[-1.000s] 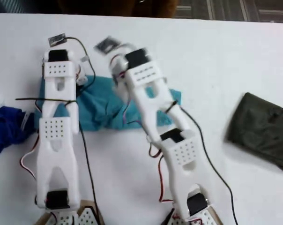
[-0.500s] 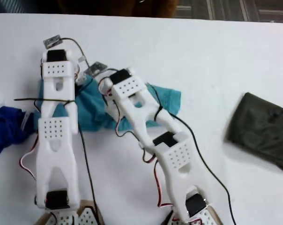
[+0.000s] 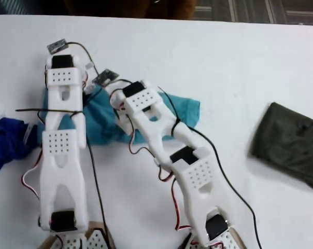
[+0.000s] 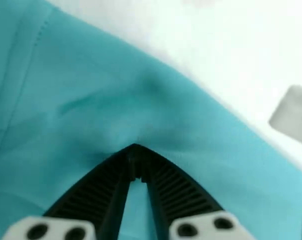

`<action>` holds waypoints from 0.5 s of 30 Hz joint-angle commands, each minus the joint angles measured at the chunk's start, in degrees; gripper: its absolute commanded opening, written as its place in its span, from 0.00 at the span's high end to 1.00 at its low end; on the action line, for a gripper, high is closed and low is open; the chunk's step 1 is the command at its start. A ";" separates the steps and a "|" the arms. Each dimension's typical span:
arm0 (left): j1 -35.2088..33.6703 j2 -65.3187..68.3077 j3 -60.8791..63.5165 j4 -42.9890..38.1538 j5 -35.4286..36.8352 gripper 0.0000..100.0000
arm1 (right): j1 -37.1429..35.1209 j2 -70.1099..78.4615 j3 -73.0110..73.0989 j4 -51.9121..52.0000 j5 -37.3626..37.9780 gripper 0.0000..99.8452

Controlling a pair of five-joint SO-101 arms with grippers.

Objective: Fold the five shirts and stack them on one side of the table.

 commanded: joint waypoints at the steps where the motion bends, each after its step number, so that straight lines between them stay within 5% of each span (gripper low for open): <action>1: -2.02 -0.44 -0.75 1.05 0.62 0.98 | 0.66 -6.73 -4.31 4.26 -0.26 0.98; 15: -2.02 -0.44 -0.75 1.05 0.62 0.98 | 15.34 -8.13 -11.25 8.22 -0.18 0.98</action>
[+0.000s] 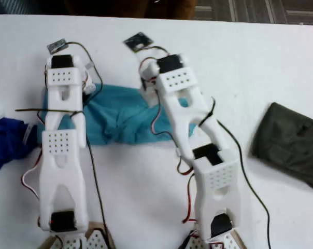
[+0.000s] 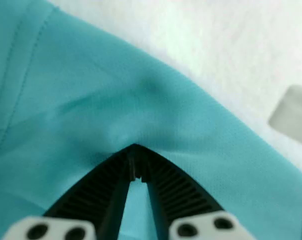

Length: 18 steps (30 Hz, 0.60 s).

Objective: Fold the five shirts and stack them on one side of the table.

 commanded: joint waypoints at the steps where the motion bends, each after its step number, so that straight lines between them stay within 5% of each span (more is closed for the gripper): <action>1: -2.02 -0.44 -0.75 1.05 0.62 0.98 | 2.95 1.36 -2.55 -0.13 -0.18 0.98; 11: -1.93 -0.44 -0.75 1.05 0.62 0.98 | 4.53 10.86 -3.69 -4.97 -0.18 0.98; 18: -1.58 -0.53 -0.75 1.05 0.44 0.95 | 8.13 7.78 -18.29 6.81 -0.18 0.98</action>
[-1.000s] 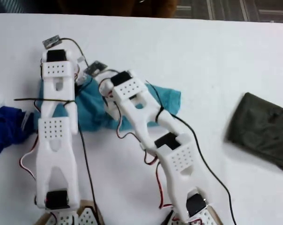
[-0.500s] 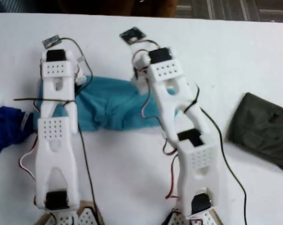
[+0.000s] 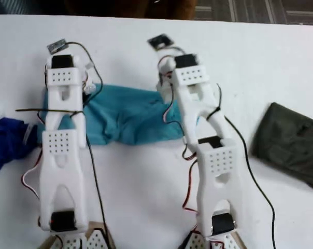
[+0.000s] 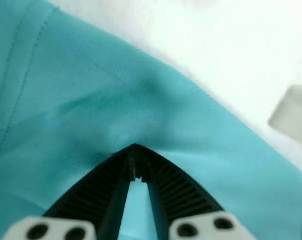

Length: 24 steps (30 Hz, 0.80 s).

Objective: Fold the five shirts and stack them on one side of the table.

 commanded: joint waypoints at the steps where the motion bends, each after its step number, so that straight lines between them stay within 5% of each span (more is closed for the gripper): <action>1: -1.58 -0.53 -0.75 1.05 0.44 0.93 | 0.92 -4.53 -9.76 9.10 -0.18 0.98; 7: -1.49 -0.53 -0.75 1.14 0.09 0.80 | 3.74 -12.09 -14.33 15.25 -0.09 0.98; 18: -1.85 -7.91 -8.13 4.92 -13.63 0.79 | 10.42 -26.33 -5.54 15.16 5.36 0.98; 24: -5.10 -13.63 -0.57 4.92 -20.92 0.79 | 12.70 -30.73 -1.05 15.16 5.54 0.98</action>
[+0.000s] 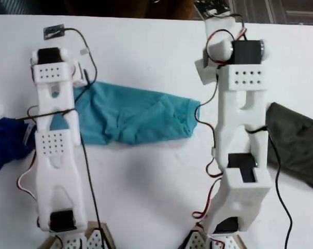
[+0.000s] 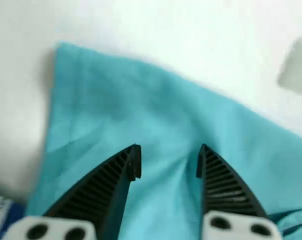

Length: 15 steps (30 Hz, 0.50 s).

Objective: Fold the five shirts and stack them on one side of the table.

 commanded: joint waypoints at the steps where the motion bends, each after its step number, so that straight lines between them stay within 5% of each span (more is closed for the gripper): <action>1: -3.60 -7.56 4.79 1.05 -3.08 0.79 | 1.89 -4.97 0.70 1.36 0.62 0.98; 10: -13.63 -17.23 29.32 0.88 -11.43 0.75 | 5.41 -9.54 1.05 1.36 0.62 0.98; 15: -14.24 -16.00 30.81 0.53 -12.84 0.74 | 5.14 -10.68 1.05 1.45 0.62 0.98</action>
